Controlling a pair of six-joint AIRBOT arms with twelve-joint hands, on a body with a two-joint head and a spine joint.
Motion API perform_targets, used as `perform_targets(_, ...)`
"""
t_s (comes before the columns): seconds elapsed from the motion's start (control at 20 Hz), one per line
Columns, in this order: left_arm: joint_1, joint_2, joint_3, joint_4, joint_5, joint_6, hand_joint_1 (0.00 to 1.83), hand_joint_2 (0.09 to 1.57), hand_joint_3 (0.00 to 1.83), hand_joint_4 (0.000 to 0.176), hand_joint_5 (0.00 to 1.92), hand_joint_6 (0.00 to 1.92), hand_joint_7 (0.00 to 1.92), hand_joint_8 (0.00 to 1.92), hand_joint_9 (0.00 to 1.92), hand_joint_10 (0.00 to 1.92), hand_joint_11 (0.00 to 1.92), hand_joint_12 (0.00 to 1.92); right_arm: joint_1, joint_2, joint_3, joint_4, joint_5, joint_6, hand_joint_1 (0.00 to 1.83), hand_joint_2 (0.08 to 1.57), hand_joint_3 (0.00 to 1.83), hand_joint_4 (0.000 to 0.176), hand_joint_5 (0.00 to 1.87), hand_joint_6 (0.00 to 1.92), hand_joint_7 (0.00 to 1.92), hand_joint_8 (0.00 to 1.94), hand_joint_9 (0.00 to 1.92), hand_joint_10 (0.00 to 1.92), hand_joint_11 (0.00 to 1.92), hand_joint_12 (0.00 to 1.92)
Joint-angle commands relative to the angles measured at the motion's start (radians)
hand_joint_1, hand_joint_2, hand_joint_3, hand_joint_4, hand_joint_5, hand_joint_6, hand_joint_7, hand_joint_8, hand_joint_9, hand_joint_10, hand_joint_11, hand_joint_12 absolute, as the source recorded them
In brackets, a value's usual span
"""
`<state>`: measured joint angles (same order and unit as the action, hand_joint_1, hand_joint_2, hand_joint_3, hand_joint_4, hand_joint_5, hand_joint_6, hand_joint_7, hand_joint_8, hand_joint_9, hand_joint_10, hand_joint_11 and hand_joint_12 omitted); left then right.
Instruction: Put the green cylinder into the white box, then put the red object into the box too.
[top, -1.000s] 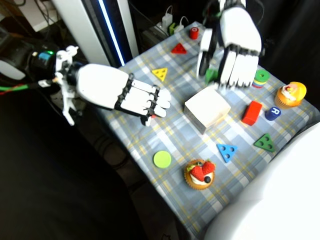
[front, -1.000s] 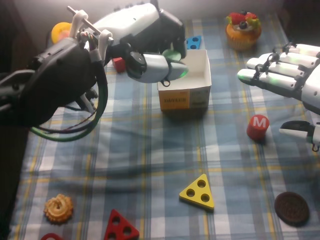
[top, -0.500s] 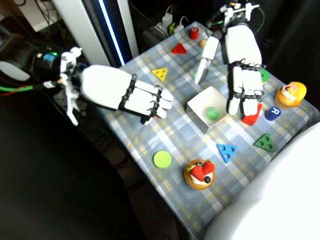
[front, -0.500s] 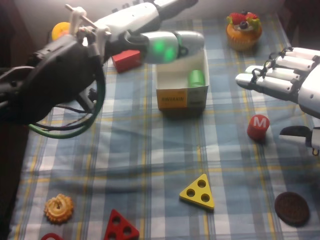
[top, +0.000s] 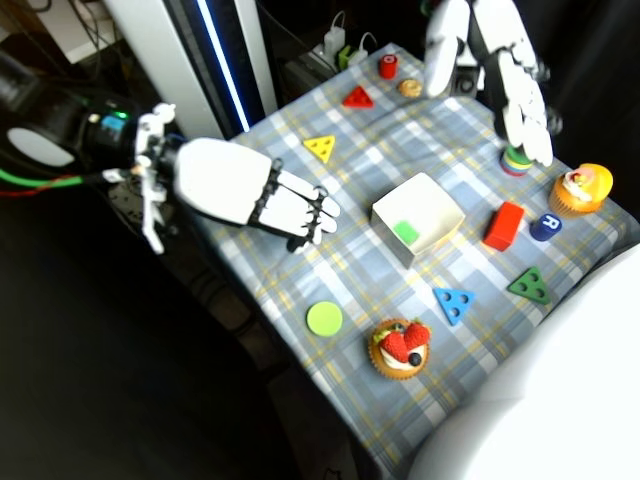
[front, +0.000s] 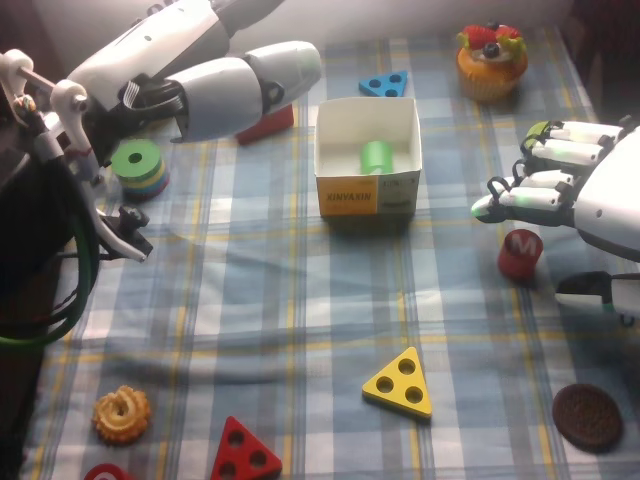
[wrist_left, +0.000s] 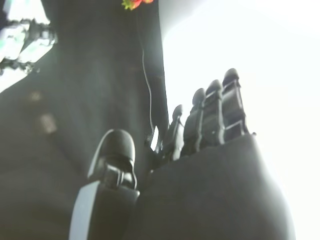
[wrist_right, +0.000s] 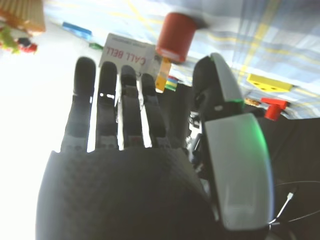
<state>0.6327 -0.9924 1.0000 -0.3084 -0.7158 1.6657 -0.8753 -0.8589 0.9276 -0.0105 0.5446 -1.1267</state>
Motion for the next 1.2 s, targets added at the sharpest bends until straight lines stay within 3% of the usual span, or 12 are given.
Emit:
perform_targets(0.0,-0.005,0.005,-0.002,0.017,-0.134,-0.008,0.23,1.42,0.00,0.080,0.07,0.03,0.05,0.01,0.00,0.00,0.00,0.00,0.015,-0.007,0.007,0.005,0.098,-0.004,0.92,1.17,0.00,0.000,0.23,0.36,0.41,0.22,0.07,1.08,0.00,1.61)
perform_targets(0.15,0.004,0.006,-0.002,0.013,-0.134,-0.009,0.32,1.42,0.00,0.069,0.07,0.02,0.07,0.01,0.00,0.00,0.00,0.00,0.016,-0.026,0.020,0.005,0.085,-0.002,1.01,1.15,0.00,0.000,0.29,0.79,0.56,0.53,0.19,1.21,0.00,1.66)
perform_targets(0.2,0.007,0.007,-0.003,0.012,-0.134,-0.009,0.32,1.43,0.00,0.071,0.07,0.02,0.08,0.02,0.01,0.00,0.00,0.00,0.017,-0.034,0.026,0.006,0.081,0.001,1.13,1.25,0.01,0.000,0.47,1.40,0.77,1.18,0.30,1.42,0.00,1.87)
perform_targets(0.25,0.011,0.010,-0.004,0.011,-0.134,-0.009,0.36,1.43,0.00,0.065,0.08,0.02,0.10,0.02,0.02,0.01,0.00,0.00,0.019,-0.043,0.034,0.005,0.079,0.014,1.16,1.27,0.00,0.000,0.53,1.49,0.82,1.34,0.35,1.52,0.01,1.91)
perform_targets(0.35,0.022,0.016,-0.007,0.001,-0.140,-0.009,0.29,1.44,0.00,0.080,0.07,0.01,0.09,0.01,0.01,0.00,0.00,0.00,0.023,-0.050,0.048,0.003,0.081,0.058,1.15,1.26,0.00,0.000,0.68,1.35,0.77,1.50,0.41,1.70,0.12,1.92)
perform_targets(0.4,0.032,0.022,-0.011,-0.007,-0.151,-0.010,0.28,1.44,0.00,0.059,0.08,0.02,0.09,0.01,0.02,0.01,0.00,0.00,0.025,-0.051,0.056,-0.003,0.092,0.095,1.15,1.26,0.00,0.000,0.67,1.36,0.77,1.52,0.44,1.75,0.12,1.92)
perform_targets(0.6,0.082,0.057,-0.046,-0.021,-0.198,-0.010,0.26,1.44,0.00,0.060,0.08,0.01,0.09,0.00,0.01,0.00,0.00,0.00,0.037,-0.030,0.063,-0.035,0.191,0.198,1.16,1.26,0.00,0.000,0.68,1.34,0.78,1.53,0.51,1.78,0.25,1.92)
perform_targets(0.7,0.109,0.076,-0.069,-0.028,-0.229,-0.010,0.22,1.44,0.00,0.071,0.08,0.01,0.07,0.00,0.00,0.00,0.00,0.00,0.081,-0.017,0.058,-0.058,0.217,0.204,1.14,1.30,0.01,0.000,0.65,1.35,0.67,1.72,0.43,1.92,0.31,1.92)
perform_targets(0.8,0.151,0.094,-0.094,-0.045,-0.272,-0.010,0.24,1.43,0.00,0.092,0.09,0.01,0.06,0.00,0.00,0.00,0.00,0.00,0.164,-0.020,0.067,-0.098,0.218,0.204,1.15,1.29,0.00,0.000,0.68,1.34,0.70,1.65,0.47,1.90,0.33,1.92)
perform_targets(0.95,0.197,0.094,-0.107,-0.075,-0.296,-0.010,0.42,1.42,0.00,0.083,0.12,0.02,0.06,0.00,0.00,0.00,0.00,0.00,0.264,-0.069,0.113,-0.132,0.190,0.204,1.16,1.28,0.00,0.000,0.67,1.31,0.72,1.66,0.56,1.92,0.42,1.92)
perform_targets(1.05,0.226,0.090,-0.112,-0.100,-0.312,-0.012,0.47,1.42,0.00,0.091,0.12,0.01,0.07,0.00,0.00,0.00,0.00,0.00,0.335,-0.144,0.169,-0.162,0.135,0.204,1.13,1.29,0.00,0.000,0.63,1.44,0.73,1.56,0.53,1.74,0.31,1.92)
perform_targets(1.15,0.244,0.089,-0.113,-0.110,-0.324,-0.029,0.48,1.41,0.00,0.077,0.12,0.01,0.05,0.00,0.00,0.00,0.00,0.00,0.373,-0.211,0.221,-0.167,0.090,0.204,1.14,1.28,0.00,0.000,0.64,1.44,0.76,1.49,0.49,1.67,0.23,1.92)
